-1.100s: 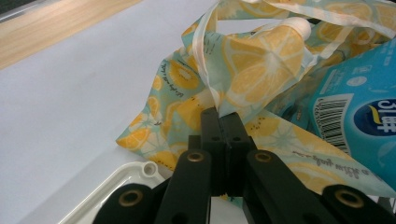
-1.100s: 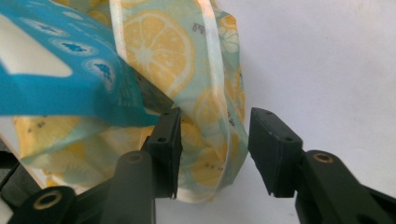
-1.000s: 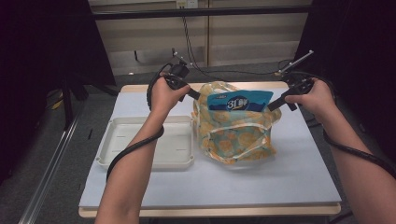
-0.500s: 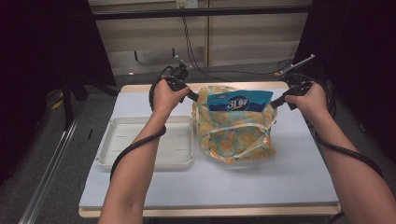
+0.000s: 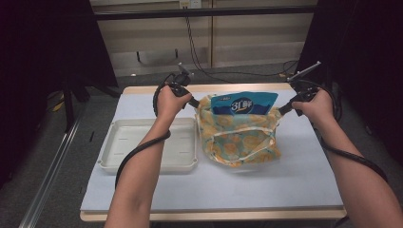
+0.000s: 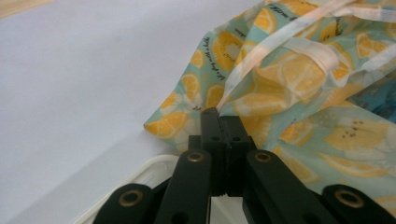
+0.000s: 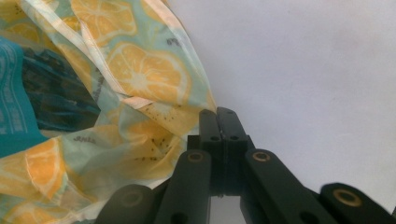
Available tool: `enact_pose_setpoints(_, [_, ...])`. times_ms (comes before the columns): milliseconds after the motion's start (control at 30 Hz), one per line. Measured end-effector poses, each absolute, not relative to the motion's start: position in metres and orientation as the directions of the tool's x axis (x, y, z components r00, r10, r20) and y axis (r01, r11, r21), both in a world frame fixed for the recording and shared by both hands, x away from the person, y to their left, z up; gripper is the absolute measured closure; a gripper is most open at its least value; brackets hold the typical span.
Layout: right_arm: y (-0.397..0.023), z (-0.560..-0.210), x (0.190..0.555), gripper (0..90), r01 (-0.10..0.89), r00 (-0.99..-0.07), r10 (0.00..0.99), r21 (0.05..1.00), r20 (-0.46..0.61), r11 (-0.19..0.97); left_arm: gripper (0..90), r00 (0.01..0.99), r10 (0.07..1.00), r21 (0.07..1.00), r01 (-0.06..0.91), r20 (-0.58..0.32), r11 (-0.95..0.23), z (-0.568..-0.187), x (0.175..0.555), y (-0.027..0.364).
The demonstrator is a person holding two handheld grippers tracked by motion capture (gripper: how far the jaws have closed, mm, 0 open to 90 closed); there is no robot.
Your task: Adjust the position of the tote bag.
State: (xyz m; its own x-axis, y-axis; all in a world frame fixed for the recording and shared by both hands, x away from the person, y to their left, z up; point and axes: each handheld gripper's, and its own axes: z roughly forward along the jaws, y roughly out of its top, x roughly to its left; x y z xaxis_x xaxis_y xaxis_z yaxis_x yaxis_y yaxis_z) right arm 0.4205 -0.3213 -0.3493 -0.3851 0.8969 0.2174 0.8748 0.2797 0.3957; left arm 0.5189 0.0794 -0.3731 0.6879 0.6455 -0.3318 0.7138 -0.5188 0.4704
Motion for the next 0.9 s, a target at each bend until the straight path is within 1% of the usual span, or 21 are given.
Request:
enact_pose_setpoints(67, [-0.321, -0.35, 0.42, 90.0, 0.874, -0.387, 0.895, 0.398, 0.222, 0.279, 90.0, 0.676, 0.657, 0.478, 0.722, -0.334, -0.5, -0.375, 0.518, 0.08])
enact_pose_setpoints(167, [-0.321, -0.351, 0.419, 90.0, 0.876, -0.382, 0.899, 0.394, 0.216, 0.278, 90.0, 0.672, 0.667, 0.472, 0.725, -0.323, -0.502, -0.378, 0.518, 0.079])
enact_pose_setpoints(400, [-0.32, -0.352, 0.419, 90.0, 0.873, -0.387, 0.903, 0.389, 0.186, 0.294, 90.0, 0.682, 0.656, 0.485, 0.715, -0.325, -0.503, -0.377, 0.518, 0.077])
enact_pose_setpoints(467, [-0.321, -0.352, 0.419, 90.0, 0.872, -0.39, 0.903, 0.388, 0.18, 0.299, 89.5, 0.692, 0.657, 0.497, 0.701, -0.3, -0.511, -0.375, 0.518, 0.077])
enact_pose_setpoints(533, [-0.321, -0.352, 0.418, 90.0, 0.871, -0.391, 0.902, 0.39, 0.181, 0.299, 82.1, 0.692, 0.654, 0.51, 0.7, -0.306, -0.501, -0.374, 0.517, 0.076])
enact_pose_setpoints(567, [-0.32, -0.352, 0.418, 90.0, 0.869, -0.388, 0.904, 0.397, 0.179, 0.295, 81.2, 0.693, 0.653, 0.504, 0.699, -0.304, -0.507, -0.372, 0.516, 0.076])
enact_pose_setpoints(633, [-0.321, -0.352, 0.417, 87.4, 0.863, -0.396, 0.9, 0.406, 0.18, 0.299, 72.5, 0.693, 0.654, 0.518, 0.696, -0.303, -0.497, -0.371, 0.514, 0.076])
enact_pose_setpoints(667, [-0.321, -0.353, 0.417, 86.0, 0.863, -0.399, 0.899, 0.406, 0.18, 0.302, 69.5, 0.696, 0.651, 0.513, 0.694, -0.302, -0.505, -0.369, 0.513, 0.076])
enact_pose_setpoints(733, [-0.32, -0.353, 0.415, 82.1, 0.864, -0.401, 0.897, 0.401, 0.185, 0.304, 66.4, 0.7, 0.648, 0.519, 0.69, -0.299, -0.505, -0.369, 0.511, 0.077])
enact_pose_setpoints(833, [-0.32, -0.351, 0.414, 74.3, 0.856, -0.408, 0.897, 0.414, 0.172, 0.31, 51.0, 0.705, 0.649, 0.536, 0.679, -0.285, -0.502, -0.366, 0.508, 0.081])
enact_pose_setpoints(867, [-0.32, -0.349, 0.413, 72.0, 0.855, -0.407, 0.897, 0.416, 0.172, 0.309, 49.7, 0.71, 0.643, 0.539, 0.675, -0.288, -0.504, -0.364, 0.508, 0.083])
enact_pose_setpoints(900, [-0.32, -0.348, 0.412, 70.7, 0.853, -0.41, 0.896, 0.42, 0.17, 0.311, 52.9, 0.708, 0.639, 0.549, 0.676, -0.3, -0.492, -0.364, 0.507, 0.083])
